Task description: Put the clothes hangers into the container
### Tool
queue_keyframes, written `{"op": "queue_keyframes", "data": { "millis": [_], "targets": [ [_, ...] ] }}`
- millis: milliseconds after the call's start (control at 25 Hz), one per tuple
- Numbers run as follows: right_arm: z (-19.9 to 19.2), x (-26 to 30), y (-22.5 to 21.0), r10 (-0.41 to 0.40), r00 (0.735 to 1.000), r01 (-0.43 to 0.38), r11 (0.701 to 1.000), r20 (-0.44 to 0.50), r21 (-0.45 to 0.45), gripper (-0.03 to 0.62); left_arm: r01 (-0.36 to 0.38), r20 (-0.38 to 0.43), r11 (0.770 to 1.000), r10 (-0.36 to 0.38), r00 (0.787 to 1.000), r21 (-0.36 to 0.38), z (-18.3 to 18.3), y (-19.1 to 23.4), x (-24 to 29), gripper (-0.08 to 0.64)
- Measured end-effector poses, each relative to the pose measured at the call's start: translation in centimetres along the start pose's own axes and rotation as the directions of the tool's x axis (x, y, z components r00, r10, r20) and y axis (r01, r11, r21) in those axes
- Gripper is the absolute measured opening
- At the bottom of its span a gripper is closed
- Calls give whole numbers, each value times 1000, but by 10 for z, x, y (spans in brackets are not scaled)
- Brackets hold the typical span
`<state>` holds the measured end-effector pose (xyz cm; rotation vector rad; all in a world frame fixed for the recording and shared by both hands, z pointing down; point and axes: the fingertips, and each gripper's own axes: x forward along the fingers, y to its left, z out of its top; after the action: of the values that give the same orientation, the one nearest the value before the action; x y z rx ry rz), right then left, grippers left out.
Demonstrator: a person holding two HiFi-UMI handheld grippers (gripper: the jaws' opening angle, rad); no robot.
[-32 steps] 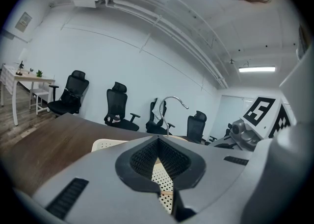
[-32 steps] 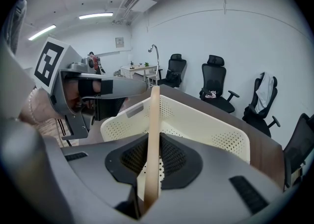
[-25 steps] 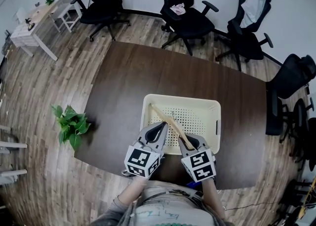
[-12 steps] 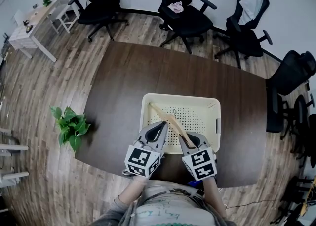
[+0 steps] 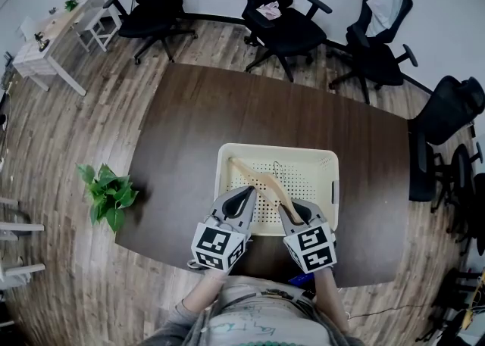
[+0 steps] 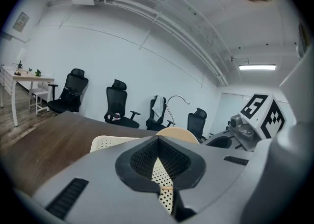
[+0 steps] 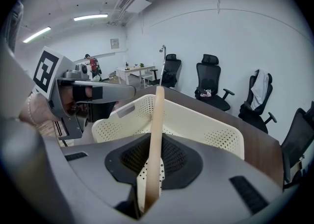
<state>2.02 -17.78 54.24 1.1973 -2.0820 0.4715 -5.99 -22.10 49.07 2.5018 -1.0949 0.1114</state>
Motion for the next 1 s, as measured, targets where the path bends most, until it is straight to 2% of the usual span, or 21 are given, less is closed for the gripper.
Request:
{"op": "queue_keyframes", "data": {
  "millis": [1000],
  "targets": [
    [-8, 8, -33, -48, 999, 49, 998, -23, 26, 71, 12, -37, 1000, -12, 999, 7, -10, -1, 7, 11]
  ]
}}
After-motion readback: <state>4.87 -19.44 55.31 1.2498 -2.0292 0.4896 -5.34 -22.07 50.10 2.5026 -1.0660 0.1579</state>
